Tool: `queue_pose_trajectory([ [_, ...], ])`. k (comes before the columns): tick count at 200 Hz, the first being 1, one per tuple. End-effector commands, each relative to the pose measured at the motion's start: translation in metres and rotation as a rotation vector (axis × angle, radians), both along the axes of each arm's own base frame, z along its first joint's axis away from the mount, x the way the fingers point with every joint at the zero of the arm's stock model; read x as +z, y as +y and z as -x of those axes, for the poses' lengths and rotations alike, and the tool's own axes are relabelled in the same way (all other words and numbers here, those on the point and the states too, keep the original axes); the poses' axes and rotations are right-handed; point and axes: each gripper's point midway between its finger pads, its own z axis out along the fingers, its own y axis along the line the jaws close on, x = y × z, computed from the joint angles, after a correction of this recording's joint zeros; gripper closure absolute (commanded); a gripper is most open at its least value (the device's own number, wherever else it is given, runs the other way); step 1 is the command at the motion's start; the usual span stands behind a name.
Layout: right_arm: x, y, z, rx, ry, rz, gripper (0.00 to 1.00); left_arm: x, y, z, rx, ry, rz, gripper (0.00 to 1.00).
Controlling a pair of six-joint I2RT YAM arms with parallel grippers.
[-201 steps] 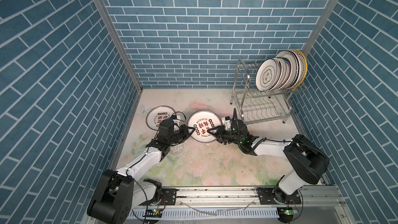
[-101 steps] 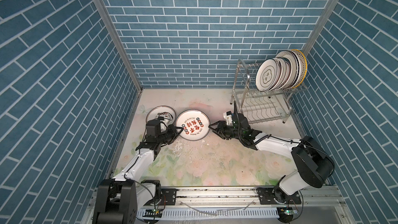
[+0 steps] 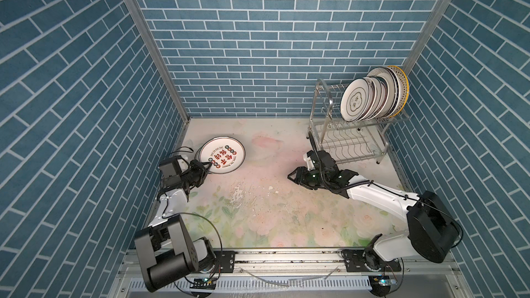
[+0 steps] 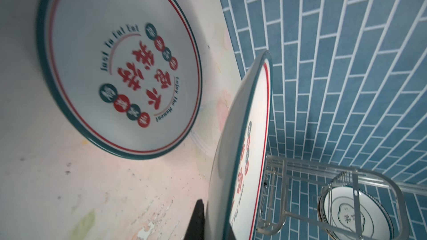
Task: Unload the plates from the dish rack
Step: Place the plate on the plate.
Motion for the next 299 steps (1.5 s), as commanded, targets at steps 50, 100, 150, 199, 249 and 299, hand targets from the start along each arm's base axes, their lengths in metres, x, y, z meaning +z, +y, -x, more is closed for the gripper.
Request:
queue_pose_trajectory([
  [50, 0.008, -0.022, 0.013, 0.062, -0.052, 0.105, 0.48, -0.004, 0.029, -0.025, 0.025, -0.027, -0.044, 1.0],
  [100, 0.009, -0.023, 0.017, 0.066, -0.056, 0.096, 0.48, -0.026, 0.047, -0.031, 0.078, 0.028, -0.063, 1.0],
  [150, 0.014, -0.02, 0.018, 0.08, -0.065, 0.067, 0.48, -0.041, 0.057, -0.035, 0.093, 0.09, -0.085, 1.0],
  [199, 0.018, -0.021, 0.02, 0.083, -0.078, 0.06, 0.48, -0.049, 0.061, -0.034, 0.102, 0.126, -0.108, 0.97],
  [249, 0.016, -0.02, 0.019, 0.082, -0.077, 0.053, 0.48, -0.059, 0.063, -0.037, 0.096, 0.151, -0.101, 0.97],
  [299, 0.017, -0.022, 0.02, 0.078, -0.083, 0.051, 0.48, -0.069, 0.065, -0.042, 0.095, 0.174, -0.093, 0.94],
])
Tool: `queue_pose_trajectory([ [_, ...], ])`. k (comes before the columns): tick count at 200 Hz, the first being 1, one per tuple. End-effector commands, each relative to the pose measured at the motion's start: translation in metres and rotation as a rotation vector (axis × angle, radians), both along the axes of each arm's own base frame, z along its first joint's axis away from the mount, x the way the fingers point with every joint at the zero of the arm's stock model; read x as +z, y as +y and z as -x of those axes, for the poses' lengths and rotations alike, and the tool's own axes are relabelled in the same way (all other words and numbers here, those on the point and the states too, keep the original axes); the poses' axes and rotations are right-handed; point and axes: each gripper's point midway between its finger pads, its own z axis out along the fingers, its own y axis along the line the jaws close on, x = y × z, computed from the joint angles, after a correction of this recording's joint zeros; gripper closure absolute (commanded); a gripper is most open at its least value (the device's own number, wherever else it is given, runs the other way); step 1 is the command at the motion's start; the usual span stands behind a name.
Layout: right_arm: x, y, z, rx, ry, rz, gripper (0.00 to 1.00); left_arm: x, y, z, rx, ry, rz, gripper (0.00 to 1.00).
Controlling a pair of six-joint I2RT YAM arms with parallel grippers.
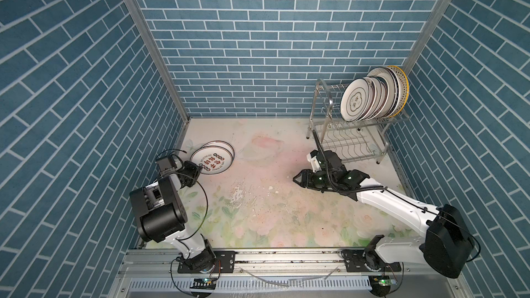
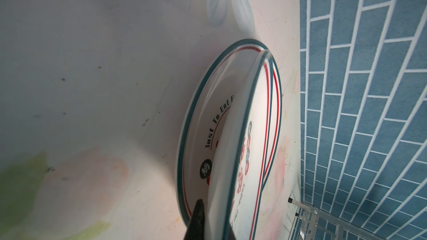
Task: Unload the plates from the dish rack
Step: Place the plate on the plate.
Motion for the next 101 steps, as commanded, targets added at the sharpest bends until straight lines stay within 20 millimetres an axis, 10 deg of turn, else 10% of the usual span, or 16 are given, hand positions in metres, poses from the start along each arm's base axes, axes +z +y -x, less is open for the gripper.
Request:
queue_pose_trajectory([
  [1, -0.004, -0.005, 0.004, 0.014, -0.016, 0.005, 0.48, 0.007, 0.005, -0.01, -0.013, -0.03, -0.018, 0.94],
  [101, -0.005, -0.009, 0.007, 0.012, -0.022, 0.008, 0.5, -0.003, 0.005, -0.007, -0.03, 0.077, -0.055, 0.55],
])
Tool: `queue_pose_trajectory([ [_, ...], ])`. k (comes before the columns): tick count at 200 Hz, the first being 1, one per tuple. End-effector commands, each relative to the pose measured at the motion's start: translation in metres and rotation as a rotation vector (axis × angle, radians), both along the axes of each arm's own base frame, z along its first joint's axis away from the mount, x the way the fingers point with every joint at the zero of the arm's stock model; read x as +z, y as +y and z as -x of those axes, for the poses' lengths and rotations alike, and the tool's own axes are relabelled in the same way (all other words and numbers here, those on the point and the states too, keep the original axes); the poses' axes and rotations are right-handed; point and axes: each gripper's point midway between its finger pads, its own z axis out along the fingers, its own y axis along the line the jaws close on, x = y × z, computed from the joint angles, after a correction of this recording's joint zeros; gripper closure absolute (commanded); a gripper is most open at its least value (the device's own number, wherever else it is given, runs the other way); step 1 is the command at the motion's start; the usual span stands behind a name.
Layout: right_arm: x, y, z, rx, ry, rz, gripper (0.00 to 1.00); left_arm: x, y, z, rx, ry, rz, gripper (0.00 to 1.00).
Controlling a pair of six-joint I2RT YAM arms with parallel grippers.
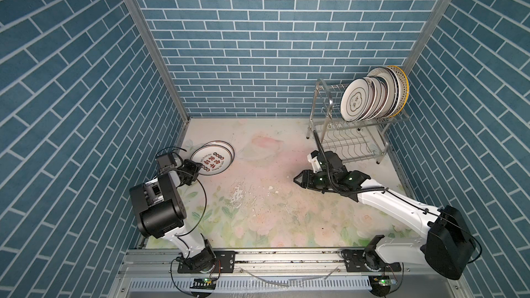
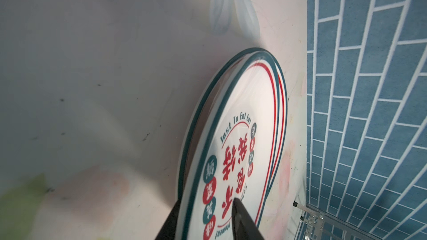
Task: Unload the plates from the dish rack
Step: Place the plate on the plate.
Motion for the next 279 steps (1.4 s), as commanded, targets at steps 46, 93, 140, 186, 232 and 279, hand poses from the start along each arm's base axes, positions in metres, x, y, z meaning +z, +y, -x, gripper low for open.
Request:
queue_pose_trajectory([
  [46, -0.001, -0.004, 0.004, 0.022, -0.028, -0.003, 0.5, -0.006, -0.005, 0.001, -0.068, 0.142, -0.073, 0.47],
  [93, -0.004, -0.003, 0.004, 0.03, -0.029, -0.011, 0.5, -0.018, -0.011, 0.006, -0.124, 0.268, -0.131, 0.41],
  [140, -0.005, -0.003, 0.003, 0.036, -0.03, -0.019, 0.5, -0.021, -0.016, 0.002, -0.161, 0.299, -0.158, 0.4],
  [186, -0.007, -0.004, 0.003, 0.036, -0.027, -0.024, 0.5, -0.018, -0.017, -0.004, -0.177, 0.312, -0.176, 0.38],
  [232, -0.006, -0.005, 0.005, 0.046, -0.028, -0.02, 0.5, -0.022, -0.016, -0.011, -0.199, 0.322, -0.176, 0.23],
  [279, -0.007, -0.007, 0.005, 0.043, -0.027, -0.015, 0.5, -0.027, -0.024, -0.019, -0.229, 0.331, -0.182, 0.23],
])
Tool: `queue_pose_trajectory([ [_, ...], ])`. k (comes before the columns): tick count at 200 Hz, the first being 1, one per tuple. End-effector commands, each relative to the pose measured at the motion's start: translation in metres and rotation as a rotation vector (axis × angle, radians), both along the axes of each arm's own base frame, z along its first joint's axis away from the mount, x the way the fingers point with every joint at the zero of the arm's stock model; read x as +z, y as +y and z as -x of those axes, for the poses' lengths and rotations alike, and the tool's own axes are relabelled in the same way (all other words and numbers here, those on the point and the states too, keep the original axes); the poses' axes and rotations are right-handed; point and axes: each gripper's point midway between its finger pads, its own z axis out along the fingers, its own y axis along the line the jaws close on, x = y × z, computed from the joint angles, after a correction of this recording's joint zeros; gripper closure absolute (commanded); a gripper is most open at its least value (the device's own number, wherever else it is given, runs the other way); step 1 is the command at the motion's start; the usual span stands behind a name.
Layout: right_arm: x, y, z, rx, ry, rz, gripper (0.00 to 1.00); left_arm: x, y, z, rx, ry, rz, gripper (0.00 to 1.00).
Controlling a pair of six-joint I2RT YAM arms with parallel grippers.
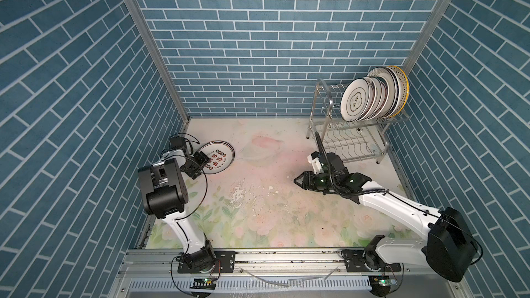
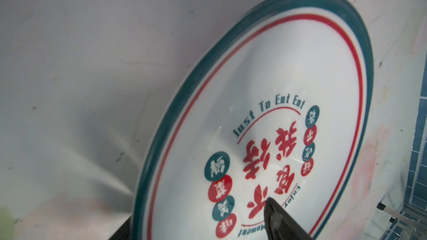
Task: Unload the plates from the dish rack
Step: Place the plate on the plate.
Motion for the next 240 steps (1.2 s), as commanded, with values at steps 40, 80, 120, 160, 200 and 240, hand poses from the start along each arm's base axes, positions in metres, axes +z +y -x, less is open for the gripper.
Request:
queue_pose_trajectory([
  [40, -0.005, -0.008, 0.005, 0.018, -0.01, 0.017, 0.49, -0.002, -0.007, -0.003, -0.047, 0.057, -0.038, 0.23],
  [80, -0.005, -0.01, 0.005, 0.016, -0.011, 0.018, 0.49, -0.006, -0.01, -0.005, -0.086, 0.103, -0.048, 0.23],
  [120, -0.003, -0.011, 0.006, 0.016, -0.015, 0.015, 0.49, -0.01, -0.013, -0.004, -0.119, 0.146, -0.072, 0.23],
  [160, -0.002, -0.014, 0.008, 0.015, -0.014, 0.025, 0.49, -0.003, -0.015, 0.002, -0.135, 0.158, -0.109, 0.23],
  [200, 0.011, -0.028, 0.011, 0.0, -0.043, 0.074, 0.49, 0.038, -0.013, 0.012, -0.121, 0.07, -0.144, 0.21],
  [240, 0.04, -0.058, 0.016, -0.051, -0.107, 0.159, 0.49, 0.083, -0.021, 0.033, -0.1, -0.059, -0.146, 0.19],
])
